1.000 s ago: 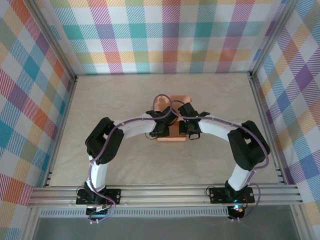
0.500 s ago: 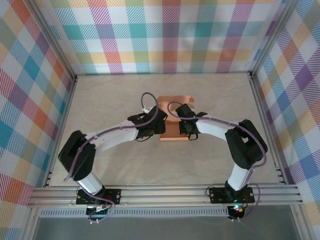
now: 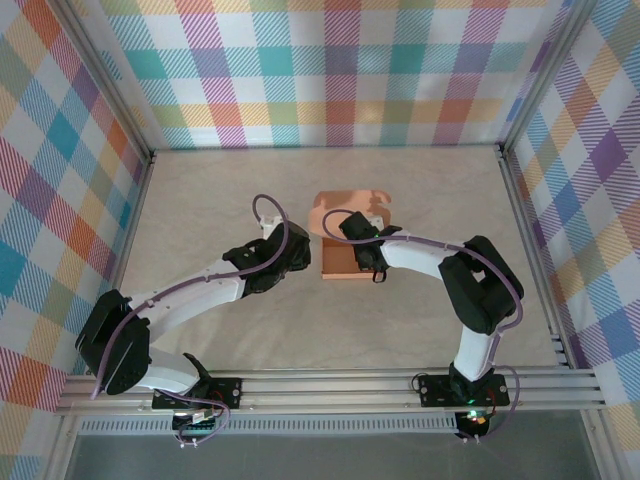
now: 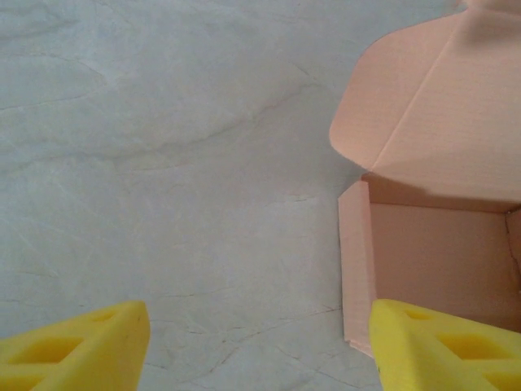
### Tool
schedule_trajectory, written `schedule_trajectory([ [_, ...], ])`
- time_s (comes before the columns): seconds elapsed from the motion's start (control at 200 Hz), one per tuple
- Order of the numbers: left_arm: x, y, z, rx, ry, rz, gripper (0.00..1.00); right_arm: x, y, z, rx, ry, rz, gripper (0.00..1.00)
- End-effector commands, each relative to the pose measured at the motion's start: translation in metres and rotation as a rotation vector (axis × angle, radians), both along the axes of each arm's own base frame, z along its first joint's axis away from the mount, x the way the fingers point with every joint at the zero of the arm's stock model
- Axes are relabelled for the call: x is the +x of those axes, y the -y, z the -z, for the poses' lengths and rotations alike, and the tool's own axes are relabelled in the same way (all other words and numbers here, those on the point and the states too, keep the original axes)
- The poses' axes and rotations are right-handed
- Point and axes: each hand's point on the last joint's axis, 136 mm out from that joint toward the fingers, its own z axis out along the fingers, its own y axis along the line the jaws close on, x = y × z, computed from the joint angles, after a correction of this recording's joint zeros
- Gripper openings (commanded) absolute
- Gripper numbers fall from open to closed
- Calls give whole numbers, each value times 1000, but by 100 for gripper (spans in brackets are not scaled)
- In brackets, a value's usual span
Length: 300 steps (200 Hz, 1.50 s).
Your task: Fold the paper box
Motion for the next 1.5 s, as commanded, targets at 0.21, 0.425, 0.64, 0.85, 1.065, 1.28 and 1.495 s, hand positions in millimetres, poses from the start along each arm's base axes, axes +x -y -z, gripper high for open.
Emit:
schedule_trajectory([
  [0.21,5,3,1,-31,7,10,72,-1,-5,-24,91,46,-23,36],
  [0.425,9,6,-4,-42,32,30,72,2,-7,-40,181,82,-39,54],
  [0.64,22,21,-21,-29,93,220,100,4,-14,-67,342,101,-155,69],
  [0.85,45,23,-29,-74,82,376,100,6,4,-95,453,106,-248,82],
  [1.065,69,44,-35,-93,89,556,100,5,18,-117,519,148,-290,83],
  [1.28,102,56,-17,10,53,754,80,0,33,-118,531,162,-260,84],
  [1.495,116,52,8,92,59,899,67,-10,40,-110,519,144,-262,84],
])
